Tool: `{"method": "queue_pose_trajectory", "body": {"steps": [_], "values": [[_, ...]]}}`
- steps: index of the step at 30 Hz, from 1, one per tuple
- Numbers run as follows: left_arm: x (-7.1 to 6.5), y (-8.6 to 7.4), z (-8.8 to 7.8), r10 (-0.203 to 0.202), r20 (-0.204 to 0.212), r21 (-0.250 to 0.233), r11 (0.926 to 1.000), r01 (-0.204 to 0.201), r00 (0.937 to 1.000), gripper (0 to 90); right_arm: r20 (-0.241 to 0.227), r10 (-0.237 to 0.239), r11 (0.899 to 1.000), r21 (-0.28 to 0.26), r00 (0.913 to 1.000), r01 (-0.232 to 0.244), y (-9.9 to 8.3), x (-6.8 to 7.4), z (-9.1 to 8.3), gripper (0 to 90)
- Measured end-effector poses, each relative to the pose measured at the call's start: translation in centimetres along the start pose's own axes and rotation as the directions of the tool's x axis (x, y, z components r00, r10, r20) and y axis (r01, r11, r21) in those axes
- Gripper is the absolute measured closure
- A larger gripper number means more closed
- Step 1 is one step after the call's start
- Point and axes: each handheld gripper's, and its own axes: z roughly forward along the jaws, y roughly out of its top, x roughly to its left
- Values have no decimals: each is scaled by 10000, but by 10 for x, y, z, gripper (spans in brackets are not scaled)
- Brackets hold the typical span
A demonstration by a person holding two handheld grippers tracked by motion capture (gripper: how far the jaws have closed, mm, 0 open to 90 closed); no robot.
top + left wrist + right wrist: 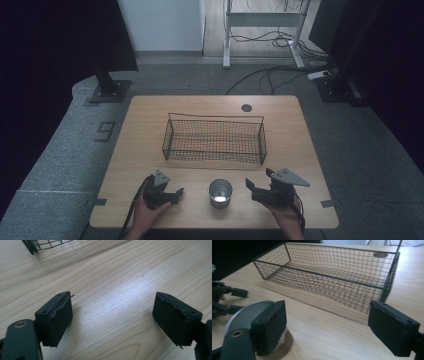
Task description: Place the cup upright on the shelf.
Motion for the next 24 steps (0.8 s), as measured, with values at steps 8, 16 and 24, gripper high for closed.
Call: {"method": "queue_pose_trajectory", "body": {"steps": [8,16,24], "values": [[0,0,0,21,-2,17,10000,-21,10000,163,-364,-297,9996,21,9989,298,2,17,3,151],[0,0,0,18,-2,18,10000,-18,10000,163,-780,-569,9982,154,9953,583,1,33,8,151],[0,0,0,19,-1,16,10000,-19,10000,163,-1401,-539,9983,122,9887,562,3,46,8,150]]}}
